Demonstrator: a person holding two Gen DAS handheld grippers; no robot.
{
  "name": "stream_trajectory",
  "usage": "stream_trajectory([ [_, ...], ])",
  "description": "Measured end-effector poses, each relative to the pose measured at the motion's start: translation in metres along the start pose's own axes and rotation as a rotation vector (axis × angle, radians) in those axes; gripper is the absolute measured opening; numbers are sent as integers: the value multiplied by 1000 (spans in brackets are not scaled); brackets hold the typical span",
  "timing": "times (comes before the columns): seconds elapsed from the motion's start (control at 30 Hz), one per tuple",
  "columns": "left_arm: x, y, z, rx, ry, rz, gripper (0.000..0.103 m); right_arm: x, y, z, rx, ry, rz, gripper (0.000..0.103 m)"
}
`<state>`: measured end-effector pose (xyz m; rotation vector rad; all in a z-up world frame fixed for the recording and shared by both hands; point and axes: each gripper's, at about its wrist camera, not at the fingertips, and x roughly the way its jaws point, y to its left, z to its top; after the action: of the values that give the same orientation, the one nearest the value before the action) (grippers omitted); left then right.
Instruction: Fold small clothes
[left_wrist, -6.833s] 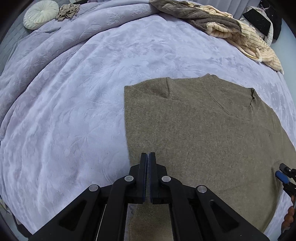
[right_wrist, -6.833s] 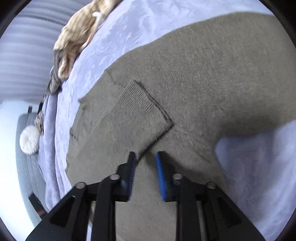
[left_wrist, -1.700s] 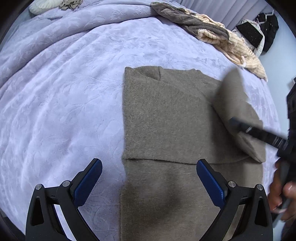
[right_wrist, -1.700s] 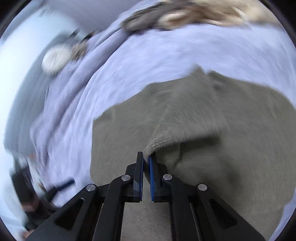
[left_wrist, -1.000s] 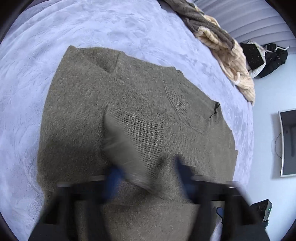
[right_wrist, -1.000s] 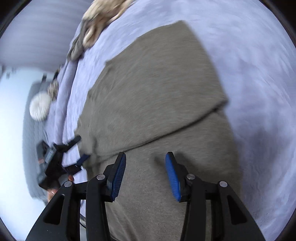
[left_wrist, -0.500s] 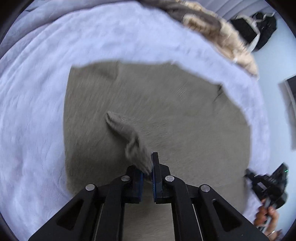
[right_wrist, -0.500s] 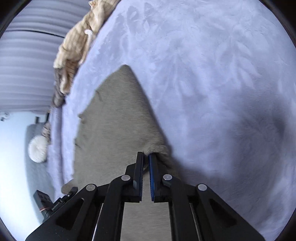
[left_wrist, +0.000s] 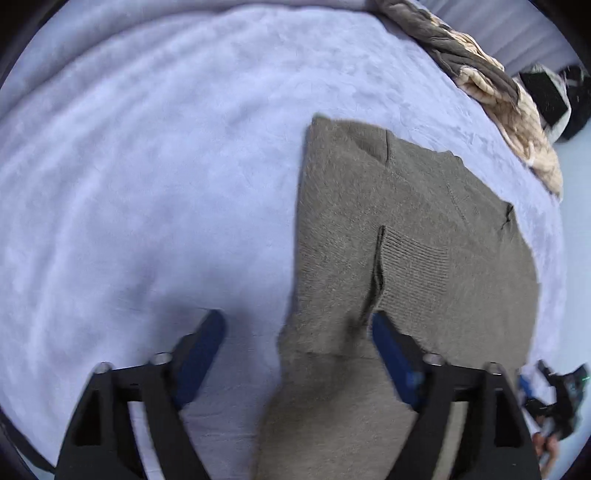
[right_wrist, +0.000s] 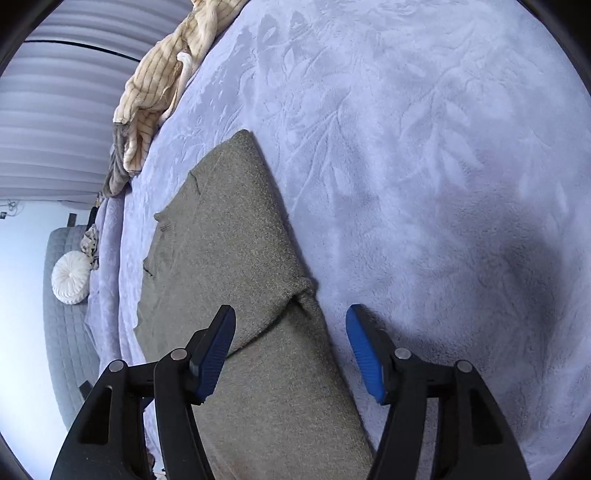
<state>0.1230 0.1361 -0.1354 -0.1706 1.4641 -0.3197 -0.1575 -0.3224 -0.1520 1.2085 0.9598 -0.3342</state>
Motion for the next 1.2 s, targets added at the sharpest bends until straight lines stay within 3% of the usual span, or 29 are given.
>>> stream_trajectory([
  [0.07,16,2,3,-49,40,-54,87,13,-4,4,32,26,27,66],
  [0.1,19,-1,2,-44,40,-56,76,19,-5,6,50,38,28,66],
  [0.13,19,-7,3,-17,27,-39,41,23,-6,7,59,46,25,57],
  [0.17,19,-15,2,24,30,-27,23,27,-4,8,56,63,-3,20],
  [0.23,11,-28,1,86,5,18,12,22,8,9,-14,62,-32,15],
  [0.37,8,-38,0,192,-32,77,11,13,15,8,-136,54,-90,15],
  [0.43,16,-37,3,192,-25,89,11,23,2,10,-119,69,-125,15],
  [0.53,7,-33,1,168,-40,107,12,24,-5,10,-64,64,-100,15],
  [0.73,-20,-27,-17,187,-57,213,12,0,6,-8,-120,76,-189,32],
  [0.8,-27,-31,-27,205,-54,231,12,-9,10,-16,-124,83,-193,45],
  [0.97,-27,-45,-50,249,5,255,12,-21,28,-45,-174,114,-206,50],
  [1.0,-26,-45,-54,252,20,245,13,-22,32,-51,-189,122,-212,53],
  [1.07,-27,-47,-62,264,35,235,59,-22,39,-60,-207,133,-216,54],
  [1.1,-29,-49,-66,273,22,251,94,-22,42,-64,-212,141,-216,55],
  [1.13,-35,-53,-71,292,-12,272,99,-22,43,-67,-212,147,-215,55],
  [1.2,-41,-59,-77,334,-27,284,99,-21,46,-73,-208,159,-212,58],
])
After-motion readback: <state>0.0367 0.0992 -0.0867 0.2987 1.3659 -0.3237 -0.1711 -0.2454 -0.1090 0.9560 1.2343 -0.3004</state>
